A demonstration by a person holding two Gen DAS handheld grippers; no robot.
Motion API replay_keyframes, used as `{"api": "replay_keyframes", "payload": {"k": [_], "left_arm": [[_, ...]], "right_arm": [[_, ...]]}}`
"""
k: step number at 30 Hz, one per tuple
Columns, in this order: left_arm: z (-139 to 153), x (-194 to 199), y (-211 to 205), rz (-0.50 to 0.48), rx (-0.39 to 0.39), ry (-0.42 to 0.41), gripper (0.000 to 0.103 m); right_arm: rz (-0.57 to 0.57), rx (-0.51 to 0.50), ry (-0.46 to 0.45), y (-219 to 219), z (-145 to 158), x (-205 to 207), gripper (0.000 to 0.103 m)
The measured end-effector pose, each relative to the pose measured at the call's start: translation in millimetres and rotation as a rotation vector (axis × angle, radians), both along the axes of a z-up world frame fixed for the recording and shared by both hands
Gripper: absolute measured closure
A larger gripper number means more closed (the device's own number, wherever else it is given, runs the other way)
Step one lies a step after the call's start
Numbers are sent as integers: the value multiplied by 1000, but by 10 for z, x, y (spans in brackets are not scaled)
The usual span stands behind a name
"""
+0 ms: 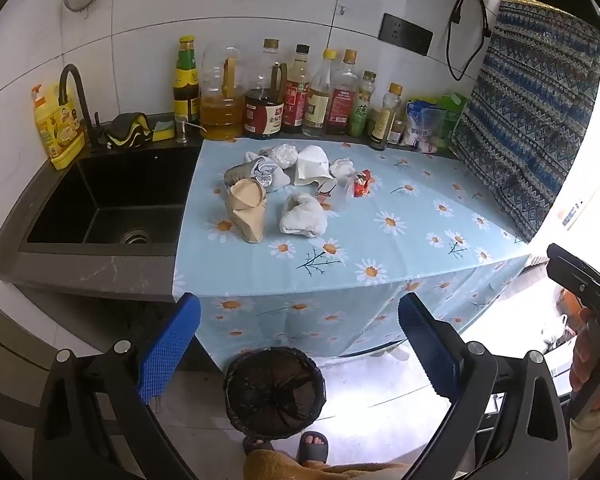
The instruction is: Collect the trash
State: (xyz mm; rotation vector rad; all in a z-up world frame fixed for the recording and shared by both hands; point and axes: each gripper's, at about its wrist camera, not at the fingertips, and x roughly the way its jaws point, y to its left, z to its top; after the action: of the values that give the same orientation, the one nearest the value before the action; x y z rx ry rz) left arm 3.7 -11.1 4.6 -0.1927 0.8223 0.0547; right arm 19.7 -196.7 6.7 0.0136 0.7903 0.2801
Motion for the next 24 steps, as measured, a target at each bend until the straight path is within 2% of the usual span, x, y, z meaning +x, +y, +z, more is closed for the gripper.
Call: {"api": "replay_keyframes", "payload": {"k": [24], "left_arm": [[-35, 33, -9, 12, -2, 18, 7]], "right_arm": [[5, 34, 29, -47, 4, 98, 4]]}}
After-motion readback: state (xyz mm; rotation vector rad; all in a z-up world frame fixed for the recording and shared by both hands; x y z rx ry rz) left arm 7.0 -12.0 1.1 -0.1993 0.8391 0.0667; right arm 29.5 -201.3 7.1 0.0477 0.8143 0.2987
